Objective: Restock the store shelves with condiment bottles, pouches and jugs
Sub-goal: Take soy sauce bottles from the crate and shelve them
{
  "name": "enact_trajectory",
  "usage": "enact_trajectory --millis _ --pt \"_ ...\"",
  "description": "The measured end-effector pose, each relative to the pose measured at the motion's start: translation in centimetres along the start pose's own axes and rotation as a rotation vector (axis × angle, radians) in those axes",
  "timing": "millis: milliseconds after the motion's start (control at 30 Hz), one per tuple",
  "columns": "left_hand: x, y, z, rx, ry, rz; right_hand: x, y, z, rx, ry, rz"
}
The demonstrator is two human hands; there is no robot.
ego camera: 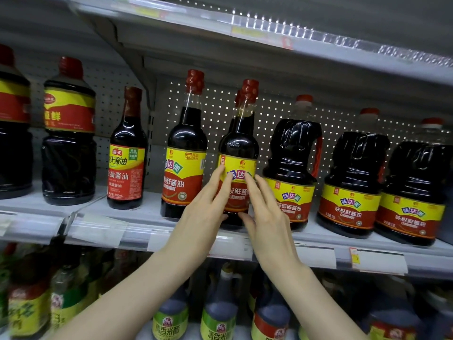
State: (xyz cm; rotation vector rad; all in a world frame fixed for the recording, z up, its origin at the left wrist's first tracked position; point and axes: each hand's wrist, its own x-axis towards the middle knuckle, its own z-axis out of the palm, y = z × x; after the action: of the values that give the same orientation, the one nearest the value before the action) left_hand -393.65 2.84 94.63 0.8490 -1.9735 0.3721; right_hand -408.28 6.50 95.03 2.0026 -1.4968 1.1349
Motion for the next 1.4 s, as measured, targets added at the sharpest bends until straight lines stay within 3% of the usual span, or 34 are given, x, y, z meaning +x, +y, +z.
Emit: enact_trajectory --millis 367,1200,1300,1400 --pt "0.7 0.0 0.5 -0.001 -0.063 -0.129 1.3 0.5 0.3 0.177 -0.042 0.031" --pt "3.6 -1.7 1.4 -0.005 -0.228 -0.239 3.8 0.7 2.1 0.142 -0.062 0.140" --pt "2.5 -1.5 0.5 -0.135 -0.172 -0.185 2.7 0.5 1.7 0.171 -0.038 0.140" --pt "0.7 -1.1 -0.3 -0.223 0.012 -0.084 1.1 0.1 1.2 0.173 0.054 0.137"
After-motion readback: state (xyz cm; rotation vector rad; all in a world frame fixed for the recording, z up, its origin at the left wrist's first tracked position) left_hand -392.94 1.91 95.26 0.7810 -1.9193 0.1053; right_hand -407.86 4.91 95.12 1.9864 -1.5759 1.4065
